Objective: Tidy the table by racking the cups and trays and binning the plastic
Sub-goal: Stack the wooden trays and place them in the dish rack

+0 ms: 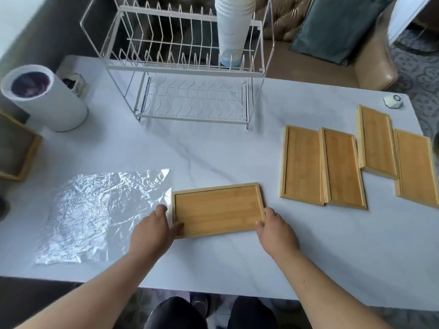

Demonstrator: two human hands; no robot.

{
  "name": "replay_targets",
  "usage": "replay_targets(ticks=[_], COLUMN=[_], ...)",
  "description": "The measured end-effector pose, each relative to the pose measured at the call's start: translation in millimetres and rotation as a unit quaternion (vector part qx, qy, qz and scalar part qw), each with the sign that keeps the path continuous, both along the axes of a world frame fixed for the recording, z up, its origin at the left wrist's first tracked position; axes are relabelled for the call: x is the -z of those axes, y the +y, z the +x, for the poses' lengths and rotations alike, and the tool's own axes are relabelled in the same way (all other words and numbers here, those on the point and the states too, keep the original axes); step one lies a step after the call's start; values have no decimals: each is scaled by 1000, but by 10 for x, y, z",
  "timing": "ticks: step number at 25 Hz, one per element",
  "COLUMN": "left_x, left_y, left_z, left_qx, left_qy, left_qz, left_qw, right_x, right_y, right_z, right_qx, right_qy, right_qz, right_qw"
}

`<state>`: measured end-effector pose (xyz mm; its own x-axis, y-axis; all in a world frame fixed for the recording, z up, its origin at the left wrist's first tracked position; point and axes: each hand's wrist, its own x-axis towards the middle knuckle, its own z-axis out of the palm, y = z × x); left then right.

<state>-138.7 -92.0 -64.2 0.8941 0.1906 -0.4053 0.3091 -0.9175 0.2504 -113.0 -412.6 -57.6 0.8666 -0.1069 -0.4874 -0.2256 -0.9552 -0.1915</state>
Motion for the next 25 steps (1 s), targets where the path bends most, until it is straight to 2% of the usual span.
replay_targets(ticks=[1, 4, 10, 14, 17, 21, 25], left_x=[9, 23, 51, -111, -249, -382, -460], left_y=[34, 62, 41, -87, -387, -1105, -1886], left_z=[23, 83, 198, 376, 655, 1217, 1760], left_qx=[-14, 37, 55, 47, 111, 229, 307], left_qy=[15, 49, 69, 22, -9, -19, -17], left_qz=[-4, 3, 4, 4, 5, -18, -7], left_qw=[1000, 998, 996, 999, 994, 973, 952], right_x=[17, 24, 7, -71, -142, -163, -105], right_y=[12, 21, 41, -73, -262, -650, -1028], right_z=[-17, -104, -202, -180, -102, 91, 309], right_qx=[8, 21, 43, 67, 140, 275, 388], right_qy=[5, 32, 70, 72, 33, 11, 31], right_qz=[-9, -21, -7, 4, 39, 123, 215], right_qw=[1000, 999, 997, 995, 989, 954, 896])
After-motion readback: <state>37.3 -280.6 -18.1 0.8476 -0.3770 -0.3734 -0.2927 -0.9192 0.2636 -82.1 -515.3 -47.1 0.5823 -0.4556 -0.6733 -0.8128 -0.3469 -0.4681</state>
